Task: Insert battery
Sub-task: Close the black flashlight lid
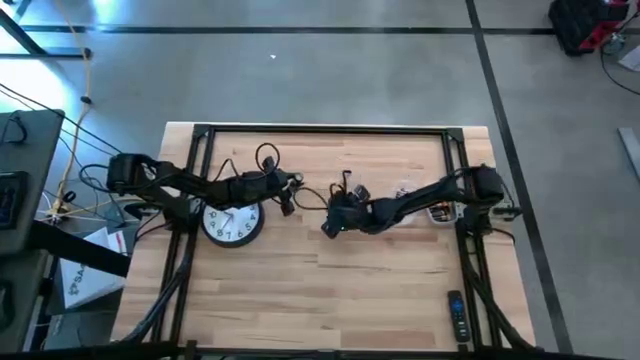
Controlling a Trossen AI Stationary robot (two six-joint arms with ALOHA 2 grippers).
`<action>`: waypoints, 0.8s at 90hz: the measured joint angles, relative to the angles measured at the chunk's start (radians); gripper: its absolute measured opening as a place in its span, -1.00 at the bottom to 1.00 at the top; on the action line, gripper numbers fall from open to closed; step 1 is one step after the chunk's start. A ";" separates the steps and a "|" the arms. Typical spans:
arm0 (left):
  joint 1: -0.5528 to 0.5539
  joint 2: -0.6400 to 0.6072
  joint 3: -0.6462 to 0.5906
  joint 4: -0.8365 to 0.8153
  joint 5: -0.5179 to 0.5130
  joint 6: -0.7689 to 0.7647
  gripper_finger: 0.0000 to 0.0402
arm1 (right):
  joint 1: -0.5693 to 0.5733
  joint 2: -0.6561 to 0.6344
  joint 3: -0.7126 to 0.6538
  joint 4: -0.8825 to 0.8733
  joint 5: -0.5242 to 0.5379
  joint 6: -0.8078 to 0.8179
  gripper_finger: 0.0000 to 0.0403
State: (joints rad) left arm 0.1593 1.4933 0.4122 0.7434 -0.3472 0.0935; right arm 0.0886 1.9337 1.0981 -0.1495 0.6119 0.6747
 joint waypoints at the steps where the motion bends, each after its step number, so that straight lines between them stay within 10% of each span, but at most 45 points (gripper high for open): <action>1: 0.000 0.000 0.000 0.000 0.003 0.002 -0.53 | -0.001 0.002 0.000 0.004 0.001 0.008 -0.03; 50: -0.002 0.000 0.000 0.002 0.143 -0.003 -0.53 | -0.050 0.074 0.000 0.020 -0.006 0.121 -0.04; 72: -0.004 0.001 0.000 -0.012 0.152 -0.014 -0.53 | -0.137 0.066 0.003 0.047 -0.291 -0.333 -0.12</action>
State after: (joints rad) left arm 0.1554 1.4940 0.4126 0.7315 -0.1951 0.0795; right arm -0.0480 2.0002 1.1014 -0.1021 0.3213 0.3415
